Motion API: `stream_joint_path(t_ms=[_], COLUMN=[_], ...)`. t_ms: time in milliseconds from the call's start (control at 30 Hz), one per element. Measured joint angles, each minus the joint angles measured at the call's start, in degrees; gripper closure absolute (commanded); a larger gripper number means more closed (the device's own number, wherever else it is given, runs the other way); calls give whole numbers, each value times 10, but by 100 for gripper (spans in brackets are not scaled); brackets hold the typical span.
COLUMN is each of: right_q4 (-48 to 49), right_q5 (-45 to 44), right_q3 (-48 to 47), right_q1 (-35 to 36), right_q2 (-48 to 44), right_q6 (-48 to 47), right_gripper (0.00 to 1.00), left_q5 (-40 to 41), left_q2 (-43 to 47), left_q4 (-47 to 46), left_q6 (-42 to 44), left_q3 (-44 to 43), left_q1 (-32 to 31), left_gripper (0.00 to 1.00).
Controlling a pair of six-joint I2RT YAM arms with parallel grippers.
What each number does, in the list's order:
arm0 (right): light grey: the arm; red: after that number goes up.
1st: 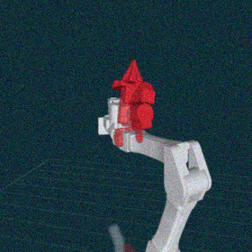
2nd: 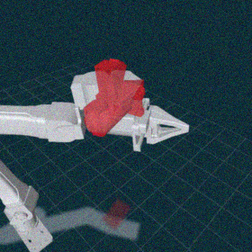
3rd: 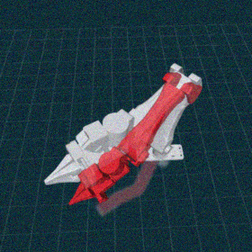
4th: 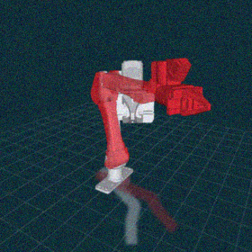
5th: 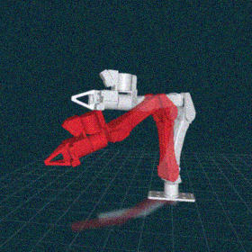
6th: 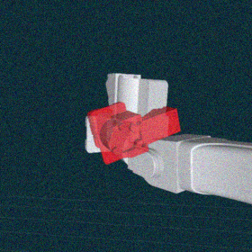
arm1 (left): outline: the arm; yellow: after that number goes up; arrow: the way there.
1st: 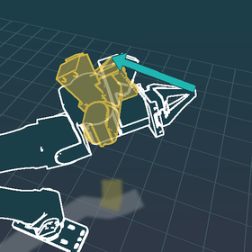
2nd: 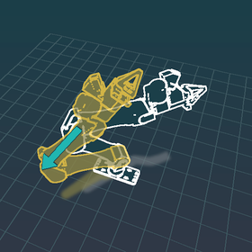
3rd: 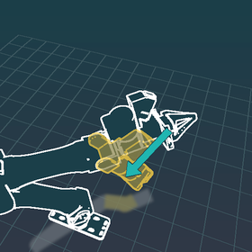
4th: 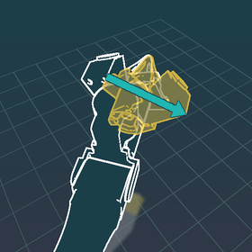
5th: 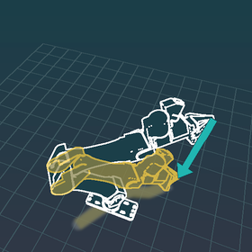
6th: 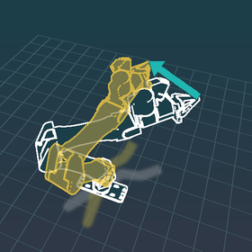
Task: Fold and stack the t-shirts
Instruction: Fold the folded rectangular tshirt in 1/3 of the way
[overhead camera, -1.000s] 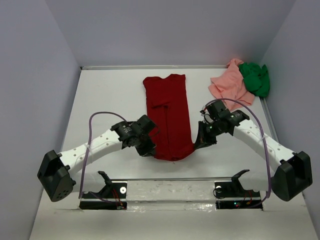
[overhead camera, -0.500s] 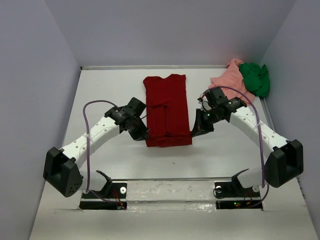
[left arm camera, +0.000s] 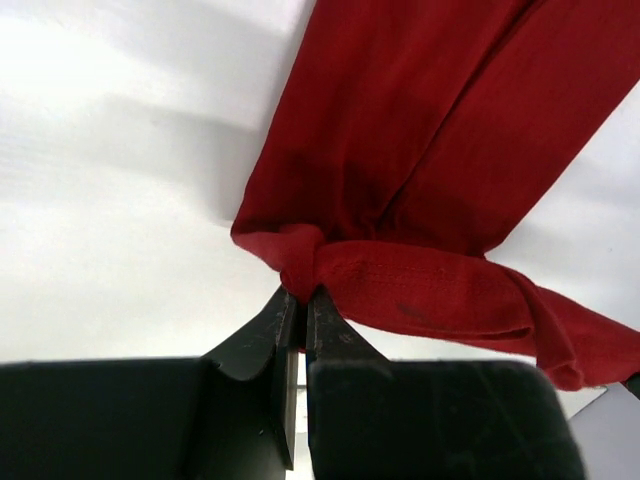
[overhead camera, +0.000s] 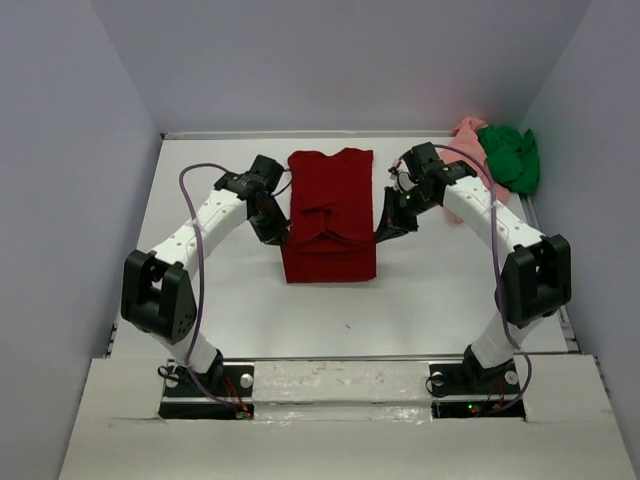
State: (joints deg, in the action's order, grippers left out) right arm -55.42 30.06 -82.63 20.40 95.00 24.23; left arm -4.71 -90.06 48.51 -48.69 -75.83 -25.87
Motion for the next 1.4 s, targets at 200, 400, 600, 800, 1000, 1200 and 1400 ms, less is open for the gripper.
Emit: stream_joint_path(t_ms=[200,400,600,800,1000,1200,1400], right_q4=[-4,-7,-12,-21,-27,-31,-32], right_q5=[6,8,8,8,9,12,14], right_q3=[-62,-110,-141,-168,-201,-232,-246], right_q1=[-5,-10,-16,-23,-31,-38,-43], right_q2=[66,113,150,170,188,219,242], right_q6=[-9,-16,-17,-20,-23,-28,-31], right_gripper=[100,100,100,100,100,100,100], left_q5=[-2,-5,-9,-9,-11,-13,-14], left_q2=[-71,-123,-157,-188,-217,-252,-282], left_q4=[4,8,12,19,28,39,45], left_q6=[47,78,96,111,122,132,141], left_q3=[-75,-120,-151,-198,-237,-279,-309], left_q1=[36,48,53,60,67,73,73], left_gripper=[100,100,100,100,100,100,100])
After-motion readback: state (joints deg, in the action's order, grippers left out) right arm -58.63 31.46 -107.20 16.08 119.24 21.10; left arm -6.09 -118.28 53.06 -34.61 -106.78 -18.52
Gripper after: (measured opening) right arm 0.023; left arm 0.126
